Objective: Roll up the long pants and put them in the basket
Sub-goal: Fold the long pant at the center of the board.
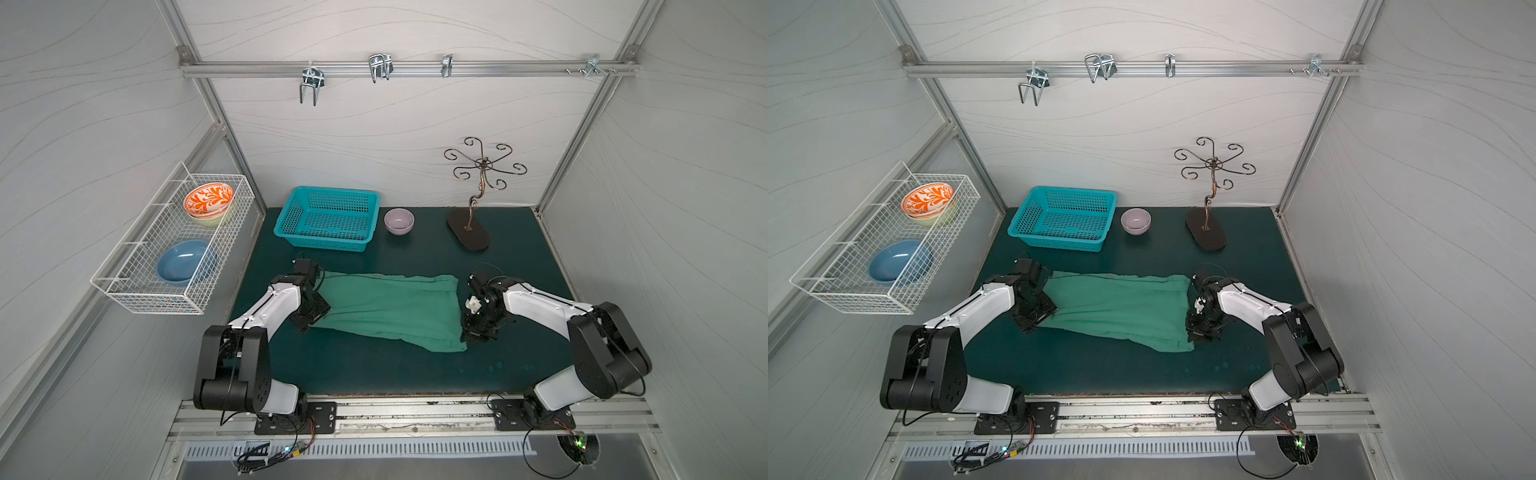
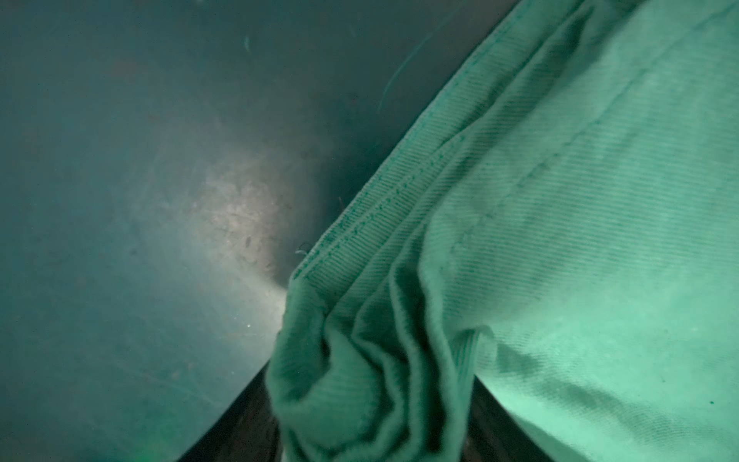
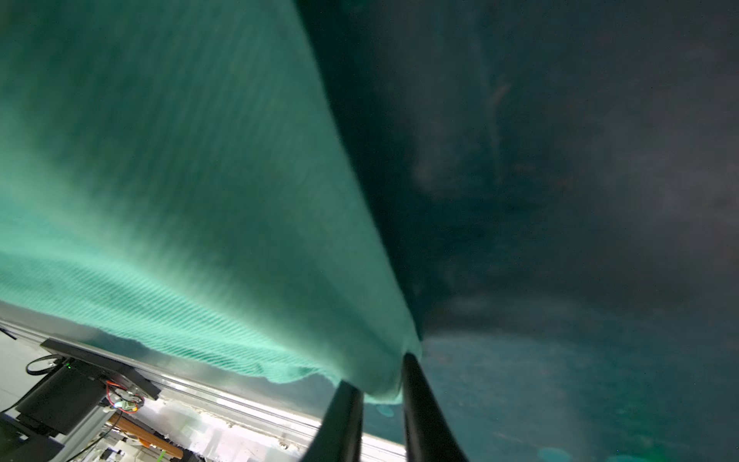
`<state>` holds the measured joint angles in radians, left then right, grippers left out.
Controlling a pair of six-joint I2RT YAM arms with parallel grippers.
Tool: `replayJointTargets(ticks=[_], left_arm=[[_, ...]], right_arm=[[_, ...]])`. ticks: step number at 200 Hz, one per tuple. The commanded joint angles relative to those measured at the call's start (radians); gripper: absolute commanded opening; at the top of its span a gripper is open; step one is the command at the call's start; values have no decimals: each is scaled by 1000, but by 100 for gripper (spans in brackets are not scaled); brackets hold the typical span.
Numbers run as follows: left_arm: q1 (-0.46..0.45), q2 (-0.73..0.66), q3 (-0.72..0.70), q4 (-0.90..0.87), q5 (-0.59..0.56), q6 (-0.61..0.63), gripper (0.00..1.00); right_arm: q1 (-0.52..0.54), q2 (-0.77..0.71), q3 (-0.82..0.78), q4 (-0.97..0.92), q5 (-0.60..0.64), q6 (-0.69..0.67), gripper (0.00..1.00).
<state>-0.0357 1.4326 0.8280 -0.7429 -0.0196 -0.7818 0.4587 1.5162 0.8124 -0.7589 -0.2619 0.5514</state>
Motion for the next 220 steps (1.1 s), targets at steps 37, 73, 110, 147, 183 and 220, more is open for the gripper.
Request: replayJointTargets(ticks=[37,73,110,147,183,220], left_arm=[[-109,-65,204,-48,-43,160,66],[-221,11,279,6,137,129,66],[-311,45,220,78,195,-4,65],[-297,7,186,32,86,-47,65],[-317,40,181,122,194,-95,65],[-340,85,137,200,253,-170,65]], right_arm=[[-44,-220,127,60,105,-62,60],[-91,-8,287,102,59,-126,59],[-59,129,406,93,140,-303,63],[11,88,333,211,217,-493,64],[119,50,204,414,387,-828,68],[120,123,232,429,436,-910,68]])
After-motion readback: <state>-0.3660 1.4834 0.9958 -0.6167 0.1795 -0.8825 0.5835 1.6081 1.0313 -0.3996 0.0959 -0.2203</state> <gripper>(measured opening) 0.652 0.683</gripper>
